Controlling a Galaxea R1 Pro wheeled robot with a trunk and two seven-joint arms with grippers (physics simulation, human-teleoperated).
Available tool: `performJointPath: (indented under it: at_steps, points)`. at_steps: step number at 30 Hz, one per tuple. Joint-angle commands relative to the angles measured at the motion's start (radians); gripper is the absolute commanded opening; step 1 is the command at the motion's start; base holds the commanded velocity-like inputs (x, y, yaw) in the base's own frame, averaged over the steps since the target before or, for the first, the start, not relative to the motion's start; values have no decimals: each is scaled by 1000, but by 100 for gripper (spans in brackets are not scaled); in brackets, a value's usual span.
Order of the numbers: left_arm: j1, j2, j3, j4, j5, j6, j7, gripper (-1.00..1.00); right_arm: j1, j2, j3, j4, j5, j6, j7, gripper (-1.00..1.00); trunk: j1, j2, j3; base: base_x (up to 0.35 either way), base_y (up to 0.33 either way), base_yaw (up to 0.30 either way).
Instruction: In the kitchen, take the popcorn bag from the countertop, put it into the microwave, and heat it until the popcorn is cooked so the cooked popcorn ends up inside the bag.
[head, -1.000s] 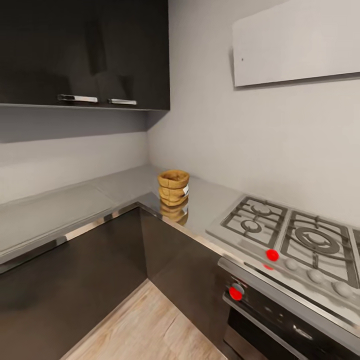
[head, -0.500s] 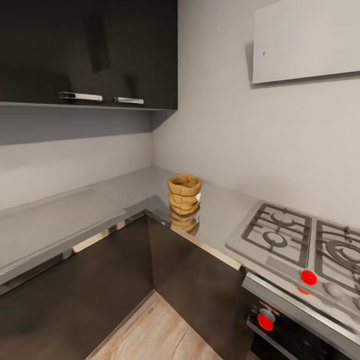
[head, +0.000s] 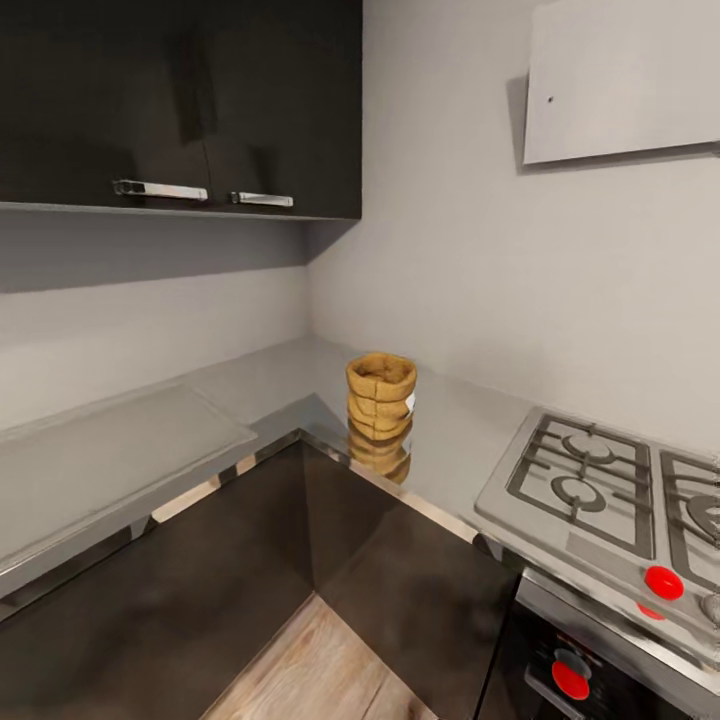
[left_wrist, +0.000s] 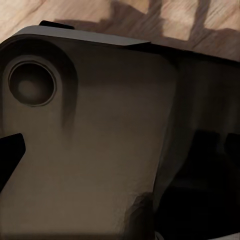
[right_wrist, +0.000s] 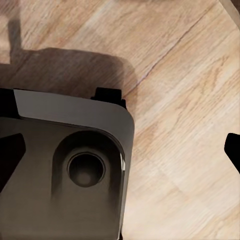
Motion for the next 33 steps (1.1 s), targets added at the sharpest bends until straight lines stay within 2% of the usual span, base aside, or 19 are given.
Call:
performJointPath:
  at_steps: [1, 11, 18, 33]
  points:
    - [0, 0, 3, -1, 6, -2, -1, 100, -1, 0, -9, 3, 7, -6, 2, 100, 0, 0, -1, 3, 2, -200]
    - [1, 0, 3, -1, 7, -3, -1, 100, -1, -1, -9, 3, 6, -5, 2, 100, 0, 0, -1, 0, 4, -236]
    - [1, -1, 3, -1, 7, -3, -1, 100, -1, -1, -9, 3, 6, -5, 2, 100, 0, 0, -1, 0, 122, -227]
    - [0, -1, 3, -1, 6, -3, -1, 100, -1, -3, -9, 3, 6, -3, 2, 100, 0, 0, -1, 0, 157, -14]
